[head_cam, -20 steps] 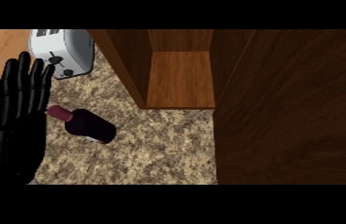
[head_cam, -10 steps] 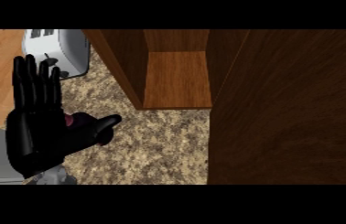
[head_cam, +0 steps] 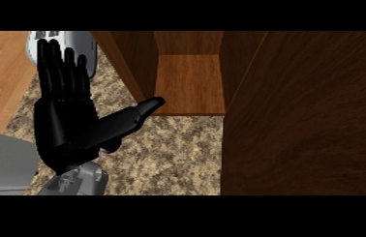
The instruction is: Pick up the wine, place it into the cabinet and close the cabinet
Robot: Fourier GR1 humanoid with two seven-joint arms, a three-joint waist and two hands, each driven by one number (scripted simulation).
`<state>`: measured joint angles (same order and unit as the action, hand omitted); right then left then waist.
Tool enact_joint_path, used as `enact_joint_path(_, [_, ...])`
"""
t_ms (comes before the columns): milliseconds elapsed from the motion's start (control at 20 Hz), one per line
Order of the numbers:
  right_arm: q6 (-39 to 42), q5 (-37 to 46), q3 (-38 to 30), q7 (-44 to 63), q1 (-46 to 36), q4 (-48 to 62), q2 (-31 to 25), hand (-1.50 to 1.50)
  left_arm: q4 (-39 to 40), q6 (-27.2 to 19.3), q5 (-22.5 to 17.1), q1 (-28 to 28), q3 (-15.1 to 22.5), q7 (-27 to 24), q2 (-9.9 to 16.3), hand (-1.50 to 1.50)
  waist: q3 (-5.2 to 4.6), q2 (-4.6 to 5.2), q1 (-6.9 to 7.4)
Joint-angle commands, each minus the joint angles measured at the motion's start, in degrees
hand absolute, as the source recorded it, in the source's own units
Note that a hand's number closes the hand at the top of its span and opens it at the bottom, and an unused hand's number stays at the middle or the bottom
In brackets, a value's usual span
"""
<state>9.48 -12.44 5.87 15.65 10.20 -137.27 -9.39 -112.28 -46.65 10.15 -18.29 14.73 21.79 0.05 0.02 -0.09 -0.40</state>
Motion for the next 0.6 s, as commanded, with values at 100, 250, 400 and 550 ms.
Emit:
enact_joint_path(100, [-1.5, 1.6, 2.5, 4.8, -0.2, -4.8, 1.7, -1.50, -5.5, -1.8, 8.1, -1.8, 0.8, 9.9, 0.0, -1.50, 0.00, -0.07, 0.42])
enact_joint_path(250, [-1.7, -4.2, -4.3, 8.4, -5.2, -4.2, -0.8, -1.50, -4.7, -3.1, 10.0, -4.4, 0.0, 12.8, 0.0, -1.50, 0.00, 0.00, 0.39])
enact_joint_path(400, [-2.9, -2.5, -1.8, 9.7, -5.3, -5.8, 0.5, -1.50, -6.3, -6.4, 14.2, -4.5, 4.0, 17.5, 0.0, -1.50, 0.01, -0.08, 0.37])
enact_joint_path(550, [-5.3, 1.5, 2.3, 14.4, -7.0, -8.4, 1.6, -1.50, -4.5, -2.0, 12.6, -7.5, -3.9, 17.6, 0.4, -1.50, -0.04, -0.04, 0.41])
